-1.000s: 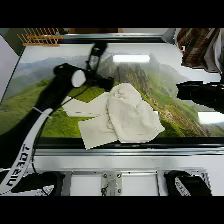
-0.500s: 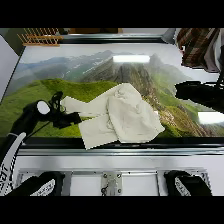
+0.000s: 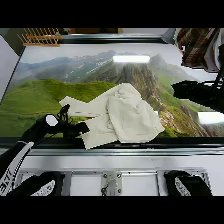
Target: Fold the clothes and pants, and hang the long-sleeved shirts on hangers.
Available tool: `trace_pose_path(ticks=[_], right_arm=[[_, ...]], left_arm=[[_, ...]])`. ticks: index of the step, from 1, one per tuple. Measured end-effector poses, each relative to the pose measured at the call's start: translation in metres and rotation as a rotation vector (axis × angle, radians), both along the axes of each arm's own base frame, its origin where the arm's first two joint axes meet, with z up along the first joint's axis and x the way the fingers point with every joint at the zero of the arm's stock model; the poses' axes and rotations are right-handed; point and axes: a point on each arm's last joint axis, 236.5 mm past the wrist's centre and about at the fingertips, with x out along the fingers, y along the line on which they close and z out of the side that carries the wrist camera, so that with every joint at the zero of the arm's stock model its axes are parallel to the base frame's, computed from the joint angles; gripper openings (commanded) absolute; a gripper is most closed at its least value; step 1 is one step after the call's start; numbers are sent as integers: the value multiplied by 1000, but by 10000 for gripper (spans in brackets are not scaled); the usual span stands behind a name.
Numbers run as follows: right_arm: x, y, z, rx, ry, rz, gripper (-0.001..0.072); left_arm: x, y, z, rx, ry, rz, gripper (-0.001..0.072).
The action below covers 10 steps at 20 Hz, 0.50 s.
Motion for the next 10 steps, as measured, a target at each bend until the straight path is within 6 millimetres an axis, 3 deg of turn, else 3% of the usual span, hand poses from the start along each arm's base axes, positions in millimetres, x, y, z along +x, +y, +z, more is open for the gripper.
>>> trace_pose_path(ticks=[2,4,5,8,10], right_arm=[[0,0,0,2,0,1,15],[0,1,0,9,3,-3,16],[0,0,0,15,6,-9,15],[2,-10,-1,18,11,-41,15],[1,-28,-6,2,35,-84,15]], left_arm=[[3,-6,-4,-3,19,-13,598],[8,-11,-6,-7,37,-27,105],[13,-13,-5,-9,37,-32,14],[35,-12,5,-10,4,-32,12],[58,5,17,18,-45,-24,11]])
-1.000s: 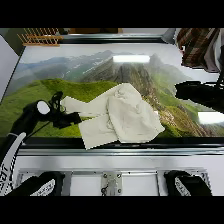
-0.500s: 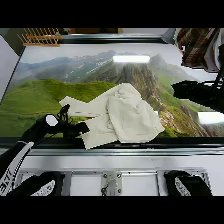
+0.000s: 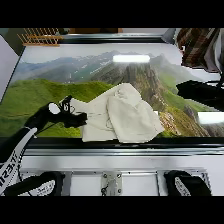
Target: Fold the clothes and pants, and hang the long-sleeved shirts on hangers.
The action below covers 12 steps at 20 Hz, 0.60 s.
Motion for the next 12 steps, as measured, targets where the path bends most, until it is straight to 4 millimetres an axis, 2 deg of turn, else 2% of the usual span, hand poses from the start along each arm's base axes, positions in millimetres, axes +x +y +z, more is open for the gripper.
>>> trace_pose_path(ticks=[2,4,6,8,10,11,12], right_arm=[[-5,-24,-14,-33,54,-55,15],[-12,-49,-34,-59,121,-112,15],[-20,-63,-54,-69,177,-147,15],[-24,-66,-70,-64,215,-156,15],[-24,-64,-79,-62,224,-153,15],[-22,-61,-81,-62,220,-147,15],[-20,-57,-83,-61,214,-138,15]], left_arm=[[33,32,20,56,-75,24,10],[76,73,56,115,-191,83,10],[124,117,111,169,-351,160,10],[170,153,180,215,-539,227,10],[207,172,249,247,-710,256,12],[221,175,274,258,-774,256,48],[234,174,296,272,-829,244,465]])
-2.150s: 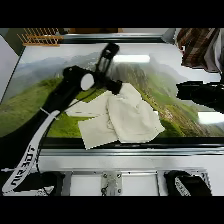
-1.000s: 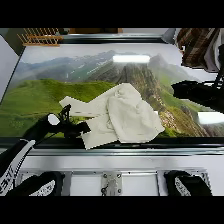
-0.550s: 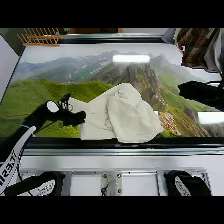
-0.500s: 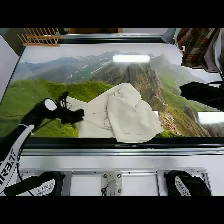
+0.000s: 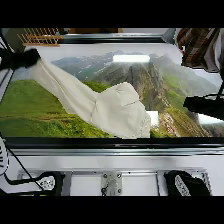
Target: Fold the clothes and pants, and hang the long-sleeved shirts on hangers.
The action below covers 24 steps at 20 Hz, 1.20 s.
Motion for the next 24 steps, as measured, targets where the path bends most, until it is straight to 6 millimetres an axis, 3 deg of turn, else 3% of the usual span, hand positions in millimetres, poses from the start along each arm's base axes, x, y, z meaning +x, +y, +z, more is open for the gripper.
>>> trace_pose_path(ticks=[1,2,3,6,8,10,13,16,19,24], right_arm=[[2,3,0,0,-6,8,15],[3,7,-1,0,-10,17,15],[4,10,-1,0,-15,25,15],[6,20,0,21,-25,45,15],[7,26,2,42,-34,51,15],[7,31,4,64,-38,57,15],[8,38,6,91,-43,67,15],[8,47,7,103,-46,88,15],[7,57,8,110,-45,114,15],[6,63,8,114,-45,131,15]], left_arm=[[9,-3,13,19,-28,-11,720],[16,-8,20,39,-34,-26,675],[18,-12,18,56,-14,-39,675],[3,-18,-18,43,135,-35,675],[-24,-30,-59,16,269,-43,675],[-64,-58,-105,-31,401,-81,676],[-147,-120,-189,-124,604,-170,675],[-222,-184,-255,-287,717,-209,675],[-264,-234,-284,-458,734,-192,675],[-273,-281,-296,-519,687,-198,675]])
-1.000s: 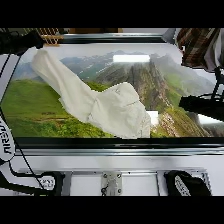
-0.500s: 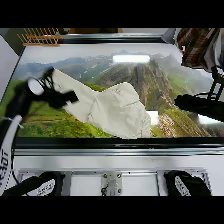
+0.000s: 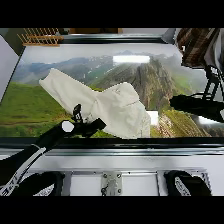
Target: Fold the clothes and pants, and hang the long-sleeved shirts on hangers.
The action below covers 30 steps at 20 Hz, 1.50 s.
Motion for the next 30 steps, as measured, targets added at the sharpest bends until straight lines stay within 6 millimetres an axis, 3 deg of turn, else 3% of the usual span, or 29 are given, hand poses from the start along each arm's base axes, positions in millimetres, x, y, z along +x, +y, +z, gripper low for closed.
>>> trace_pose_path(ticks=[2,4,6,8,10,13,15,16,17,18,19,23,30], right_arm=[[0,1,0,2,-1,2,15],[0,2,0,5,-1,3,15],[0,2,1,7,-1,4,15],[0,2,0,7,0,4,15],[0,2,-1,0,0,8,15],[4,2,-11,-4,28,11,15],[13,6,-24,-11,48,29,38],[20,11,-31,-11,54,39,239],[29,17,-40,-13,58,51,520],[38,25,-48,-6,62,61,634],[49,36,-58,2,68,75,631],[92,86,-107,56,128,125,630],[141,179,-189,220,269,183,628]], left_arm=[[6,-15,-4,-10,11,-7,667],[14,-27,-7,-16,23,-11,241],[26,-31,-10,-20,32,-2,13],[43,-21,-7,-19,28,16,12],[65,6,8,9,-16,24,12],[96,75,47,106,-124,40,12],[108,131,74,196,-188,72,12],[109,158,86,237,-208,97,12],[108,180,95,269,-224,122,12],[106,198,101,294,-233,144,12],[102,213,105,316,-238,165,12],[90,237,108,359,-236,193,12],[87,231,109,370,-245,162,12]])
